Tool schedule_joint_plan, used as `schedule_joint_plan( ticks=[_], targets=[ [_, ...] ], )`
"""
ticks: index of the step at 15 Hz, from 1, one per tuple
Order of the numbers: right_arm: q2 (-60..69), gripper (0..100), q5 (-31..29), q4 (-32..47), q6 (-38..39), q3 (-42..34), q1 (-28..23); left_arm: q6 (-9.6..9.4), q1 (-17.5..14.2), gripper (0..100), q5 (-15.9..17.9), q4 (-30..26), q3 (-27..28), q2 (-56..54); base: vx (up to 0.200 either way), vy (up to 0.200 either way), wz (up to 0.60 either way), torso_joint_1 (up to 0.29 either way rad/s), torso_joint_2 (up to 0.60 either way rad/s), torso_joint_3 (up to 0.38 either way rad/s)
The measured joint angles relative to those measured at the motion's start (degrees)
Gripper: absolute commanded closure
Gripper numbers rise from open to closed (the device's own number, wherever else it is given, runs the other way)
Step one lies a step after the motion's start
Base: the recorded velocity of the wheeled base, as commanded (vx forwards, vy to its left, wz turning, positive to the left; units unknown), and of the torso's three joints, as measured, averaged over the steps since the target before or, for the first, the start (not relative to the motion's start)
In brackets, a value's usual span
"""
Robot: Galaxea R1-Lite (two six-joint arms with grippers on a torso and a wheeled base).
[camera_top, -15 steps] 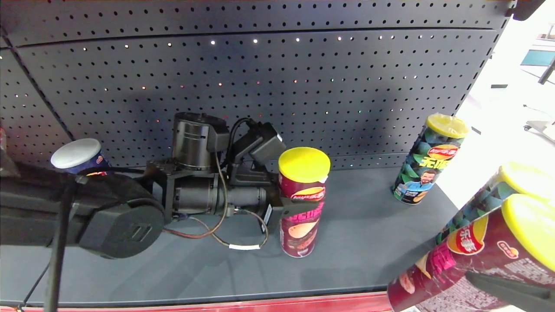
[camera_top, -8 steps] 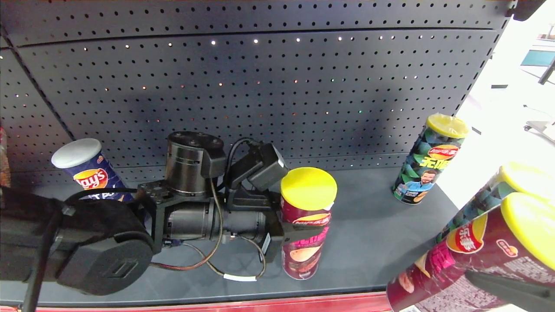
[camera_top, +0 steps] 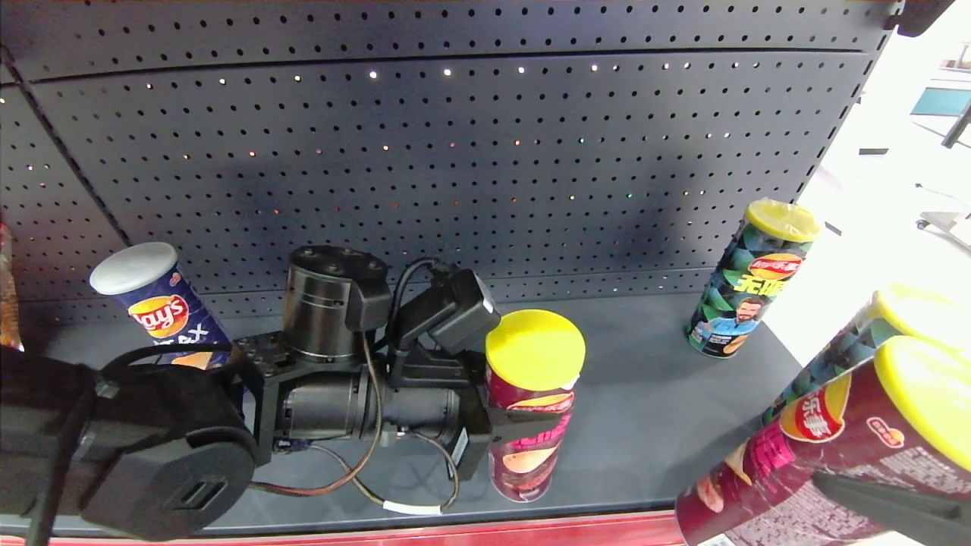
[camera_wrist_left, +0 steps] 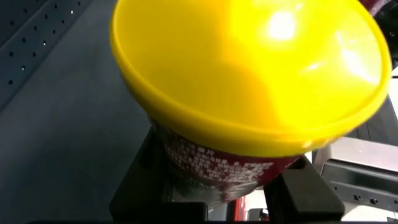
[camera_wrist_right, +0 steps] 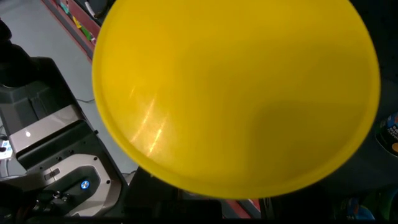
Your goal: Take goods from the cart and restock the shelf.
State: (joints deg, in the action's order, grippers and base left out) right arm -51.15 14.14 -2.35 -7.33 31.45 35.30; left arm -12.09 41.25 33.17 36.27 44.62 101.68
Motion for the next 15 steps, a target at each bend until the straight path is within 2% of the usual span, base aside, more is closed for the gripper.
schedule_joint_plan(
  ticks=[7,8,15],
  targets=[
    [-0.9,100,0.0,-0.4,0.0,0.1,0.0,0.13,0.1,100,-0.9,0.1,-2.5,-1.6,0.0,0.0,0.0,0.0,0.0,0.0],
    [-1.0,100,-0.1,-0.4,0.0,0.2,0.0,0.13,0.1,0,-1.0,0.5,-2.8,-1.7,0.0,0.0,0.0,0.0,0.0,0.0],
    [-6.5,100,-0.2,-0.6,-0.2,4.0,0.0,0.6,0.1,0,-2.2,3.6,-5.0,-1.5,0.0,0.0,0.0,0.0,0.0,0.0]
  ],
)
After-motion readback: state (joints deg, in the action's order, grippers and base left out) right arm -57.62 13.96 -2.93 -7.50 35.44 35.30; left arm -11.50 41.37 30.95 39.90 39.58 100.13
